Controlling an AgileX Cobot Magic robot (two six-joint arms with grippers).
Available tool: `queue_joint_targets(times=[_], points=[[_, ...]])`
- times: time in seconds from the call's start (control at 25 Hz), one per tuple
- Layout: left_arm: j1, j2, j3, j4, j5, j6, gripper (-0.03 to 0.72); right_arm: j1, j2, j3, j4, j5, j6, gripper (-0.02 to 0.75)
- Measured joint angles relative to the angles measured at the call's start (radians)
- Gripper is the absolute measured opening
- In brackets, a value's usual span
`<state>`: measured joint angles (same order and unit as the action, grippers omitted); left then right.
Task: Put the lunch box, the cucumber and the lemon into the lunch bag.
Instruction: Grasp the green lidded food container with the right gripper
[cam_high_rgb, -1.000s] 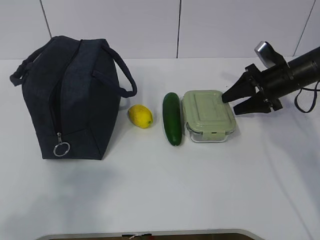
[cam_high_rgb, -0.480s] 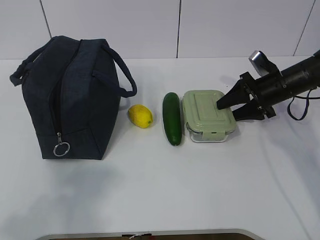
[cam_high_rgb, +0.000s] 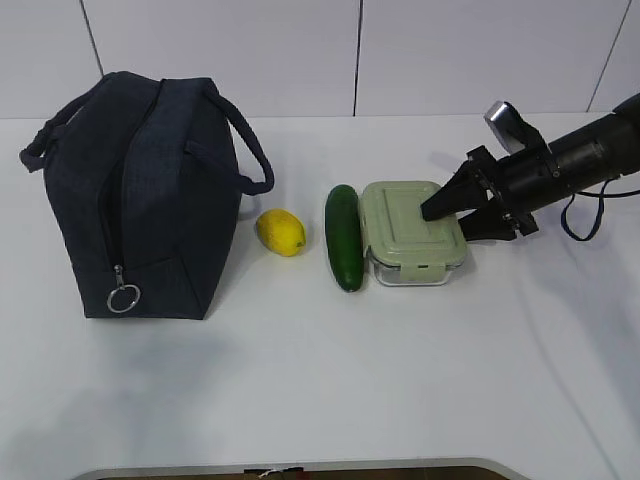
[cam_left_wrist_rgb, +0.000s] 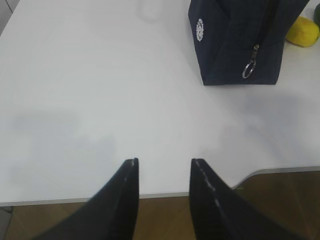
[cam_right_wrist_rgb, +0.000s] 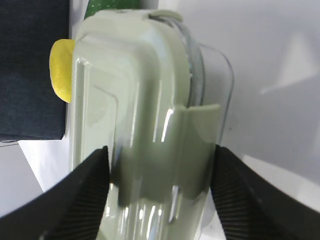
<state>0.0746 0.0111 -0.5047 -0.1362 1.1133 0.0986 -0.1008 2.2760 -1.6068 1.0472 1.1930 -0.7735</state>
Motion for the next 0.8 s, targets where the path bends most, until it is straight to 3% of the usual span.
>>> queue_joint_targets(times=[0.32, 0.8], points=[[0.0, 0.0, 0.0, 0.0, 0.0, 0.0, 0.242, 0.0, 0.0, 0.0, 0.0, 0.0, -0.021, 0.501], [0.0, 0.0, 0.0, 0.0, 0.0, 0.0, 0.242, 0.0, 0.0, 0.0, 0.015, 0.0, -0.025, 0.438]])
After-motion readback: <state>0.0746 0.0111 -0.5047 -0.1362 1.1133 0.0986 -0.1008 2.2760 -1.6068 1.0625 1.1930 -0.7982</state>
